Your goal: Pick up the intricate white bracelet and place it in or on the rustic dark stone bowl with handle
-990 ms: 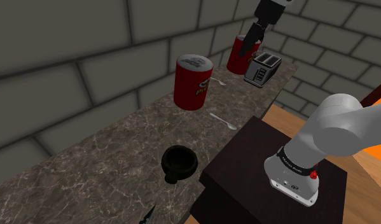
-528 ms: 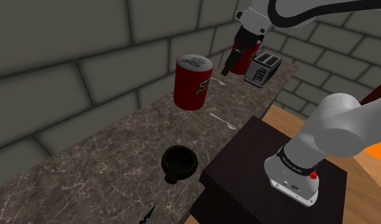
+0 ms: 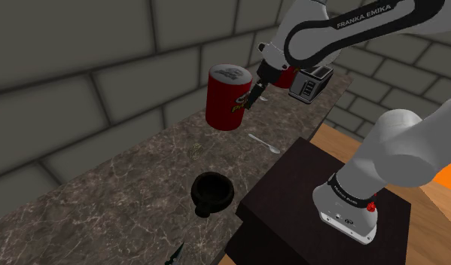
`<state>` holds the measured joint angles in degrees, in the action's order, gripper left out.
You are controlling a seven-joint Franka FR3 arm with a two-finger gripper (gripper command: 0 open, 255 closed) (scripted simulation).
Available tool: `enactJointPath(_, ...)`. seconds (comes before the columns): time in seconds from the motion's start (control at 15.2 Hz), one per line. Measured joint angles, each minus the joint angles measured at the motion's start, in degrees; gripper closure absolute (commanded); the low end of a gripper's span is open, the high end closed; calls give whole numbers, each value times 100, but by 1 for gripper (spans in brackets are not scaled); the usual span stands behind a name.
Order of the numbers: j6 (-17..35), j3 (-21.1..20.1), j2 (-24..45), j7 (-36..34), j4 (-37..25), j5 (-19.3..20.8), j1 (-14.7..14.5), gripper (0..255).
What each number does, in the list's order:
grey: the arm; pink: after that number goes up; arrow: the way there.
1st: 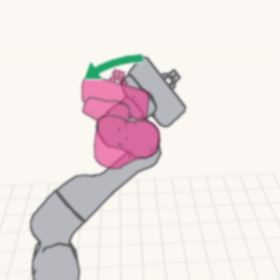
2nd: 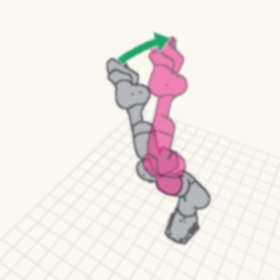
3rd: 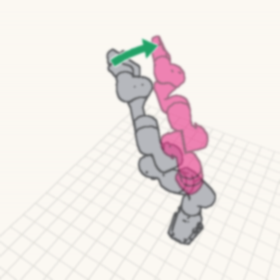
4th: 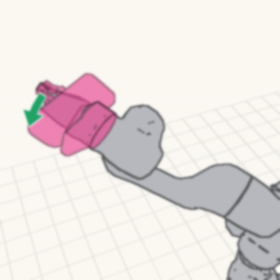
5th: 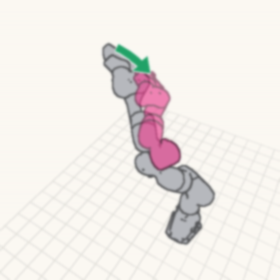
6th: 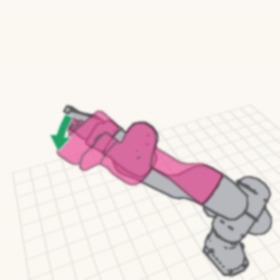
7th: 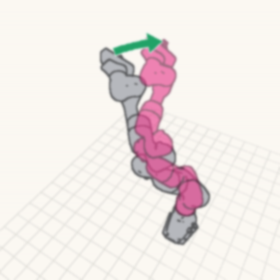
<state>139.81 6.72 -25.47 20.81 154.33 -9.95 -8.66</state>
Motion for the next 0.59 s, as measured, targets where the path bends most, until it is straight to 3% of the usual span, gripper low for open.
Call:
enactJointPath(0.33,1169,227,1113,700,15,-687,-477,0)
enactJointPath(0.59,1993,400,2258,1784,-278,-1911,-986,0)
